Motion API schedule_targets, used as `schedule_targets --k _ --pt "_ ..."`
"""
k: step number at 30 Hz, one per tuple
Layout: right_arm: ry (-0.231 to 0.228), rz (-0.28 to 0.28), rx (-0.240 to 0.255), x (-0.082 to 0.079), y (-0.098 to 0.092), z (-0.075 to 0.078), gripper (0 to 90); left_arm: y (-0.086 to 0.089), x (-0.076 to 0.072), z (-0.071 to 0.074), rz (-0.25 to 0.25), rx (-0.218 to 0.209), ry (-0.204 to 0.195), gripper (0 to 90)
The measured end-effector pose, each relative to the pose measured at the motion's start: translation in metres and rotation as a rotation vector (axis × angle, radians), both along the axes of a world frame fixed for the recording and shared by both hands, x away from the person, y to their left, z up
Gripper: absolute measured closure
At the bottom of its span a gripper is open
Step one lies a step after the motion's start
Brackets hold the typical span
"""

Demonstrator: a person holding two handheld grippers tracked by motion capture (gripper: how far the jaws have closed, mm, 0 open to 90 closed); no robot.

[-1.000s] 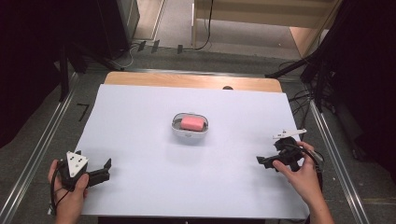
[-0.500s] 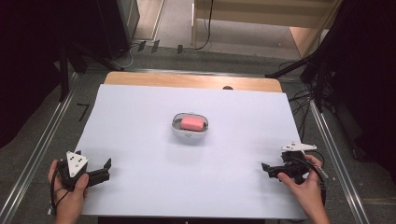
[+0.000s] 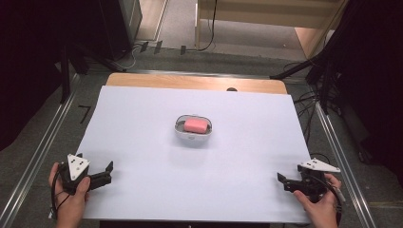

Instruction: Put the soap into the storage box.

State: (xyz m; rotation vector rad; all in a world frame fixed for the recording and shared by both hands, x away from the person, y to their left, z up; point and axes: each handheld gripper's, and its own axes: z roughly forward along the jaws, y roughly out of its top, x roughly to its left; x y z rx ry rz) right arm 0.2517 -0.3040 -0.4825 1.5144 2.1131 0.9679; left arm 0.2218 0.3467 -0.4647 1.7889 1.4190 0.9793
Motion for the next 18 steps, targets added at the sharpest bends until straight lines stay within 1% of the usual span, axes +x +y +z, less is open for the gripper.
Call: schedule_targets --k 1,2,3,5,7,8,9,13,16,17,18 --pt "-0.008 -0.012 -0.002 -0.002 -0.002 0.000 12.9 0.000 0.000 0.000 0.000 0.001 0.000 0.0" --pt "-0.008 -0.012 -0.002 -0.002 -0.002 0.000 12.9 0.000 0.000 0.000 0.000 0.001 0.000 0.0" --pt "-0.032 -0.036 0.006 -0.008 -0.008 -0.001 13.0 0.000 0.000 0.000 0.000 0.001 0.000 0.0" --pt "-0.052 -0.050 0.018 -0.012 -0.013 0.000 13.0 0.000 0.000 0.000 0.000 0.001 0.001 0.0" --pt "-0.064 -0.071 0.022 -0.015 -0.016 -0.001 13.1 0.000 0.000 0.000 -0.001 -0.001 0.000 0.0" --pt "-0.064 -0.071 0.022 -0.015 -0.016 -0.001 13.1 0.000 0.000 0.000 -0.001 -0.001 0.000 0.0" --pt "-0.082 -0.087 0.028 -0.019 -0.019 -0.001 13.3 0.000 0.000 0.000 -0.003 -0.003 0.000 0.0" --pt "-0.094 -0.098 0.039 -0.021 -0.020 -0.003 13.3 0.001 0.000 0.000 -0.004 -0.006 -0.001 0.0" --pt "-0.096 -0.094 0.045 -0.021 -0.021 -0.004 13.2 0.001 0.000 0.000 -0.006 -0.007 -0.001 0.0" --pt "-0.097 -0.104 0.048 -0.021 -0.021 -0.004 13.3 0.001 0.000 0.000 -0.005 -0.008 0.000 0.0" --pt "-0.099 -0.098 0.052 -0.022 -0.021 -0.004 13.3 0.001 0.000 0.000 -0.005 -0.009 0.001 0.0"
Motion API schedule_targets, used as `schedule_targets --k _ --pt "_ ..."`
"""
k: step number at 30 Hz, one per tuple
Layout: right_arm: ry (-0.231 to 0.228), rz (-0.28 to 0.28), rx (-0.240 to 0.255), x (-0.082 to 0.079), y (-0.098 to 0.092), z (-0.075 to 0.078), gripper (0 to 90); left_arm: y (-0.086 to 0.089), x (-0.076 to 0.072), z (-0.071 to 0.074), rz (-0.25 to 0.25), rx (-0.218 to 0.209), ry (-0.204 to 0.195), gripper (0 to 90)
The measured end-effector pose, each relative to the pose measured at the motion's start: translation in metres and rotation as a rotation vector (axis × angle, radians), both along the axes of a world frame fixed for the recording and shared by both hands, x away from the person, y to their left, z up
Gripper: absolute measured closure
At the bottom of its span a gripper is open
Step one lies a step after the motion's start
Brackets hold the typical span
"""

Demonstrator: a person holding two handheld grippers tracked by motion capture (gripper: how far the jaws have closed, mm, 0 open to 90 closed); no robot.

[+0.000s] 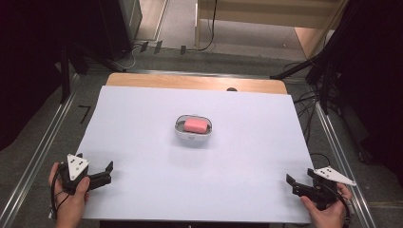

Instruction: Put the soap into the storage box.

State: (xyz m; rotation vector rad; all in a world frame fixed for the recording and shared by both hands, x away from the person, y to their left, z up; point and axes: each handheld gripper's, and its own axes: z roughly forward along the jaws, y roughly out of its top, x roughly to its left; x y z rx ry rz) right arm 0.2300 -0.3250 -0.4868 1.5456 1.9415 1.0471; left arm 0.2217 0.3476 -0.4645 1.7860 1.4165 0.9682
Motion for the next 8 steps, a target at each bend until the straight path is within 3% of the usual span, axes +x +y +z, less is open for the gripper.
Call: schedule_targets --k 8 --pt "-0.021 0.008 0.012 -0.0005 -0.0005 0.0009 13.2 0.0000 0.0005 0.0000 -0.001 0.001 0.005 0.0"
